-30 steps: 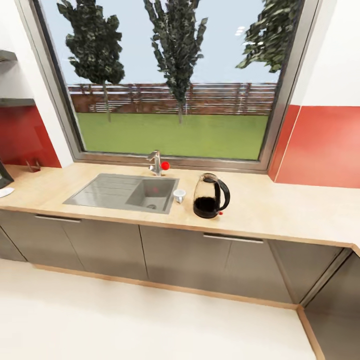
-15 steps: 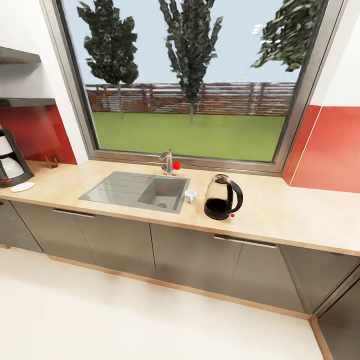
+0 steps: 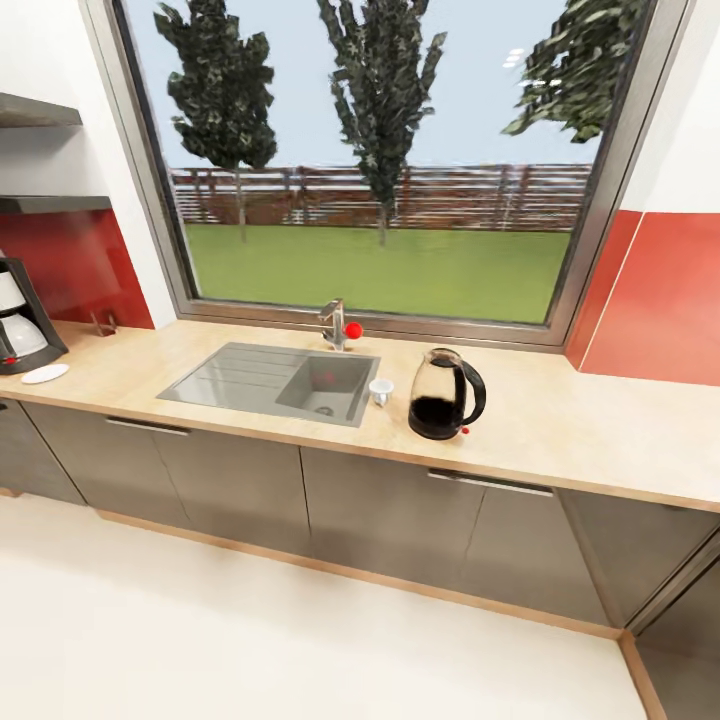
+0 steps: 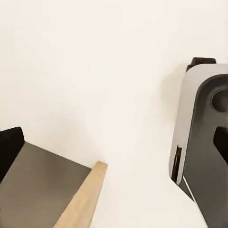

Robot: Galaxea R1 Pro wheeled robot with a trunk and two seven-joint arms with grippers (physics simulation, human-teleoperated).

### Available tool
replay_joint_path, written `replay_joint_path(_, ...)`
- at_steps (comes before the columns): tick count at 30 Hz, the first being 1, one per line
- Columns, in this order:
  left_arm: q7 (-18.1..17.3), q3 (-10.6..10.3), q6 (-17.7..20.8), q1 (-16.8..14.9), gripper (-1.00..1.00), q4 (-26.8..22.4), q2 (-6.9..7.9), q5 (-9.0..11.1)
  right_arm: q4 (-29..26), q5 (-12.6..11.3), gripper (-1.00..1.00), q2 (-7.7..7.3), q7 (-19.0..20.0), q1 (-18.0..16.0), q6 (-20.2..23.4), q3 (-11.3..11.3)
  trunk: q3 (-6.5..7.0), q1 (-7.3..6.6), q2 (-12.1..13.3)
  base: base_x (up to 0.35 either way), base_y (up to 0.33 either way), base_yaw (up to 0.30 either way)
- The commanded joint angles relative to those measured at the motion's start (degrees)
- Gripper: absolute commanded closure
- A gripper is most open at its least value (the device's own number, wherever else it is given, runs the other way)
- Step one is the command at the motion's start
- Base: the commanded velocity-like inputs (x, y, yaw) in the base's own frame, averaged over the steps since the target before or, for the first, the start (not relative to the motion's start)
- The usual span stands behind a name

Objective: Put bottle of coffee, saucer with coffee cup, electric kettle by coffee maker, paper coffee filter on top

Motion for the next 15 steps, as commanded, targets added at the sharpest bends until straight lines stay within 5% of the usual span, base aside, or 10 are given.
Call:
replay_joint_path(1, 0.2, 0.4, -0.3, -0.1, -1.0, 0.1, 0.04, -0.6, -0.9, -0.5, -1.0, -0.22, -0.2, 0.0, -1.2, 0.4, -0.12, 0.03, -0.1, 0.0, 0.0, 0.0)
replay_joint_path(6, 0.1, 0.3, -0.4, -0.1, -1.0, 0.1, 0.34, -0.4, -12.2, -0.9, -1.0, -2.19, -0.2, 0.0, -6.5, -1.0, -0.12, 0.03, -0.1, 0.0, 0.0, 0.0)
replay_joint_path(13, 0.1, 0.4, -0.4, -0.1, -1.0, 0.2, 0.15, -0.5, -30.5, -0.6, -1.0, -3.77, -0.4, -0.1, -7.1, -15.8, -0.12, 0.03, -0.1, 0.0, 0.0, 0.0)
replay_joint_path(15, 0.1, 0.3, -0.3, -0.1, -1.0, 0.2, 0.12, -0.5, -35.6, -0.5, -1.0, -4.66, -0.4, -0.4, -7.0, -18.2, -0.12, 0.03, -0.1, 0.0, 0.0, 0.0)
